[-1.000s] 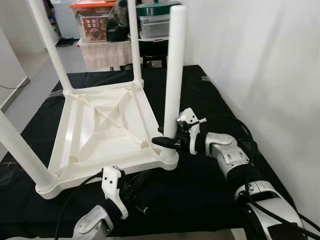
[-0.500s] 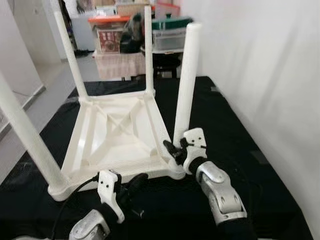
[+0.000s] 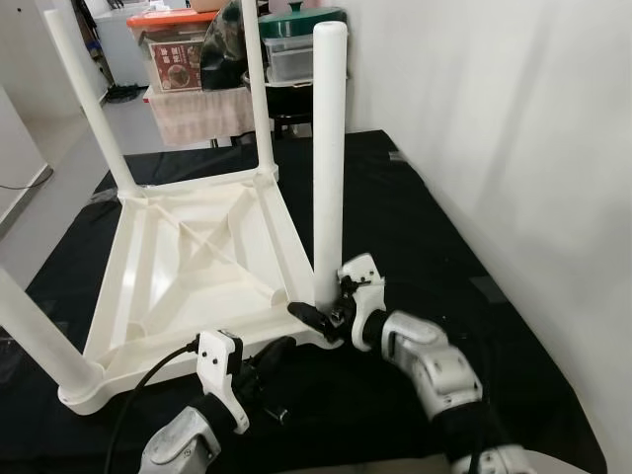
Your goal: Building children table
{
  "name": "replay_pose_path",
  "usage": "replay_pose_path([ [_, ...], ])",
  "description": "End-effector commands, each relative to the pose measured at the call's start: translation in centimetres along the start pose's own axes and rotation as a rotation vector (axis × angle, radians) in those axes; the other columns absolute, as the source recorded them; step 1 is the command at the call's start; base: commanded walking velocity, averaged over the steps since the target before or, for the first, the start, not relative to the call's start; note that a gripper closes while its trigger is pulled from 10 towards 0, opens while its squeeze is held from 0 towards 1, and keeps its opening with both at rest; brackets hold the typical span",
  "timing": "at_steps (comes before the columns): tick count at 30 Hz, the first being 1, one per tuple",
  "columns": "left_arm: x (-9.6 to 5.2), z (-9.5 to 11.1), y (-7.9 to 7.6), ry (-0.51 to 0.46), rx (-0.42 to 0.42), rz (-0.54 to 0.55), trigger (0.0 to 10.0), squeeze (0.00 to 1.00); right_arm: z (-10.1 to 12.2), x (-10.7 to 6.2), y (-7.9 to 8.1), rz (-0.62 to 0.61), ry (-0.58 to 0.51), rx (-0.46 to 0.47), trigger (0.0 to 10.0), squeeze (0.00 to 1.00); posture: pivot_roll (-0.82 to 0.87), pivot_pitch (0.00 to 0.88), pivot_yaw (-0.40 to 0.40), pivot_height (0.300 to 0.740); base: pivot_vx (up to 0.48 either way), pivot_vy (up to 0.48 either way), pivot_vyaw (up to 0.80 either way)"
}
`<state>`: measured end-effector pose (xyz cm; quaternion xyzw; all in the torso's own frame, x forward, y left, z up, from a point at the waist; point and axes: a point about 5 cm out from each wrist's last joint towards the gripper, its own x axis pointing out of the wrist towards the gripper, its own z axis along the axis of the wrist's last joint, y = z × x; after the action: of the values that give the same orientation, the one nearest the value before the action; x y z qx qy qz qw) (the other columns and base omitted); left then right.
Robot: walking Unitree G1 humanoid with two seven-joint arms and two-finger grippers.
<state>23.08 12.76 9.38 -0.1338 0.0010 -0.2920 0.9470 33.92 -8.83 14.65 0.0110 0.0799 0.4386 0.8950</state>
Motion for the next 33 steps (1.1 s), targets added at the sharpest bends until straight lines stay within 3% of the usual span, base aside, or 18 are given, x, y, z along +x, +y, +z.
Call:
replay_pose_path([
  [1,-0.1,-0.4,0.1,0.022,-0.013,0.002,10.0,0.00,0.6,0.3,0.1,0.074,-0.018,-0.024,10.0,0.00,0.03,0.000,0.016,0.740,0.000,0.000,0.00],
  [4,0.1,-0.5,0.0,0.021,-0.016,0.000,10.0,0.00,0.6,0.2,-1.7,0.162,0.076,-0.072,10.0,0.00,0.04,0.000,0.011,0.740,0.000,0.000,0.00],
  [8,0.1,-0.5,0.0,0.020,-0.014,0.001,10.0,0.00,0.9,0.7,-2.2,0.182,0.086,-0.089,10.0,0.00,0.05,0.000,0.006,0.740,0.000,0.000,0.00],
  [9,0.1,-0.5,-0.1,0.020,-0.014,0.000,10.0,0.00,1.1,0.8,-2.2,0.194,0.080,-0.084,2.5,0.00,0.05,0.000,0.004,0.740,0.000,0.000,0.00],
  [12,0.1,-0.5,-0.1,0.020,-0.014,-0.001,10.0,0.00,1.2,0.8,-2.2,0.197,0.077,-0.086,2.5,0.00,0.05,0.000,0.004,0.740,0.000,0.000,0.00],
  [13,0.1,-0.5,-0.1,0.020,-0.015,-0.001,10.0,0.00,1.3,0.8,-2.3,0.206,0.073,-0.082,0.0,0.00,0.05,0.000,0.003,0.740,0.000,0.000,0.00],
  [22,0.2,-0.5,-0.4,0.016,-0.021,-0.005,10.0,0.00,0.8,-0.2,-3.0,0.246,0.060,-0.076,0.0,0.00,0.03,0.000,0.009,0.740,0.000,0.000,0.00],
  [23,0.2,-0.5,-0.5,0.013,-0.025,-0.007,10.0,0.00,0.1,-1.4,-3.5,0.193,0.046,-0.066,0.0,0.00,0.02,0.000,0.010,0.740,0.000,0.000,0.00],
  [27,0.2,-0.5,-0.5,0.011,-0.027,-0.008,10.0,0.00,-0.5,-2.0,-3.6,0.134,0.046,-0.076,0.0,0.00,0.02,0.000,0.008,0.740,0.000,0.000,0.00],
  [28,0.1,-0.4,-0.4,0.010,-0.027,-0.007,10.0,0.00,-1.2,-2.0,-3.3,0.048,0.040,-0.069,0.0,0.00,0.01,0.000,-0.002,0.740,0.000,0.000,0.00],
  [29,0.1,-0.4,-0.4,0.010,-0.027,-0.007,10.0,0.00,-1.2,-2.0,-3.3,0.048,0.040,-0.069,0.0,0.00,0.01,0.000,-0.002,0.740,0.000,0.000,0.00],
  [30,0.0,-0.4,-0.4,0.008,-0.027,-0.006,10.0,0.00,-1.9,-1.8,-3.1,-0.271,-0.044,-0.064,0.0,0.00,-0.01,0.000,-0.002,0.740,0.000,0.000,0.00],
  [31,0.0,-0.4,-0.4,0.008,-0.027,-0.006,10.0,0.00,-1.9,-1.8,-3.1,-0.271,-0.044,-0.064,0.0,0.00,-0.01,0.000,-0.002,0.740,0.000,0.000,0.00],
  [32,-0.1,-0.3,-0.2,0.007,-0.025,-0.002,10.0,0.00,-5.6,-1.3,1.4,-0.437,-0.005,-0.049,0.0,0.00,-0.02,0.000,0.034,0.740,0.000,0.000,0.00],
  [33,-0.1,-0.3,-0.2,0.007,-0.025,-0.002,10.0,0.00,-5.6,-1.3,1.4,-0.437,-0.005,-0.049,0.0,0.00,-0.02,0.000,0.034,0.740,0.000,0.000,0.00],
])
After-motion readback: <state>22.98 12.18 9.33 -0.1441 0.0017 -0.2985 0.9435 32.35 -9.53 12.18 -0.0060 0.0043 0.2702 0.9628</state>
